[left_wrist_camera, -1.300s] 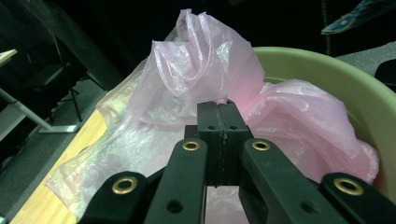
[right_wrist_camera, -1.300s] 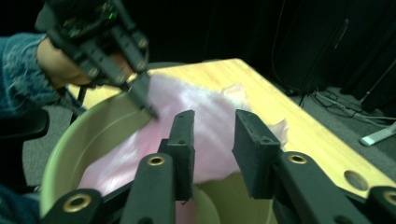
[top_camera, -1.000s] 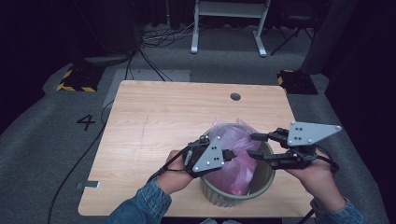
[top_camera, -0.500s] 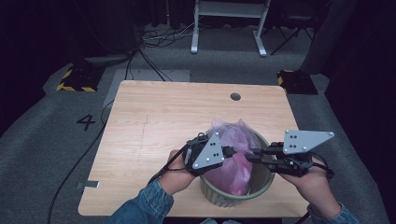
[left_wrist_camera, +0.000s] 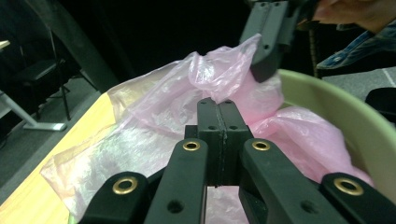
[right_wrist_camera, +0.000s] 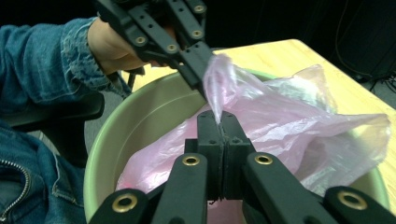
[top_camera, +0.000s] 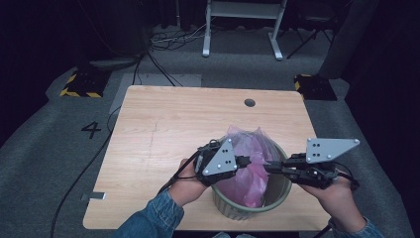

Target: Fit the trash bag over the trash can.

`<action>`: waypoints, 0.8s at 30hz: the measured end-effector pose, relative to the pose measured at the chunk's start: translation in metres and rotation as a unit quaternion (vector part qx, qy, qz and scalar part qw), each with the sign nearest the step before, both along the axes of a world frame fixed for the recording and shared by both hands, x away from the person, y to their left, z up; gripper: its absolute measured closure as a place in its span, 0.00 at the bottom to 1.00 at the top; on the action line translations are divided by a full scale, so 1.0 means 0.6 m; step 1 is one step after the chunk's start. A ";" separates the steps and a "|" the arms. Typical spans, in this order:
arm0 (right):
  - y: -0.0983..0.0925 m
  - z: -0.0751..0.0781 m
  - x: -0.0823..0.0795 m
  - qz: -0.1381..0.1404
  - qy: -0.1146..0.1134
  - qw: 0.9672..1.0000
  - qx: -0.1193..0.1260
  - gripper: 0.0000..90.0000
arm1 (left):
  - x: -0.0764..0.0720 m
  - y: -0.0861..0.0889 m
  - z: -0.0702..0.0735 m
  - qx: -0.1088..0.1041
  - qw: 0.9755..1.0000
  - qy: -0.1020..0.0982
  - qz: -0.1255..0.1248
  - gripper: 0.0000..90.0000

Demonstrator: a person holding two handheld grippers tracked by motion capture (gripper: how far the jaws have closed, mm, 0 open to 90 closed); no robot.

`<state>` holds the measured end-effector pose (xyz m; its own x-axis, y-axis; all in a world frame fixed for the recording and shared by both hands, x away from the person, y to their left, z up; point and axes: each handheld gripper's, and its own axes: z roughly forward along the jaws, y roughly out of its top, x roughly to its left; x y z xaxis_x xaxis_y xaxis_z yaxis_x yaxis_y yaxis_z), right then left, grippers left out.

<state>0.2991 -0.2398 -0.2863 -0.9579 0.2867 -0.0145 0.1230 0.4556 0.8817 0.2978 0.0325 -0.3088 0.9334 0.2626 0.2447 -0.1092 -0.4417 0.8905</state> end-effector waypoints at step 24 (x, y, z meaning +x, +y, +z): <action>-0.041 0.004 -0.009 -0.021 0.005 0.999 0.036 0.99 | -0.005 0.006 -0.005 -0.018 1.000 0.005 0.006 1.00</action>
<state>0.2938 -0.2643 -0.2836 -0.9453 0.3256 0.0174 0.1497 0.3859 0.9103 0.2945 0.0361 -0.3117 0.9324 0.2828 0.2251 -0.0942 -0.4111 0.9067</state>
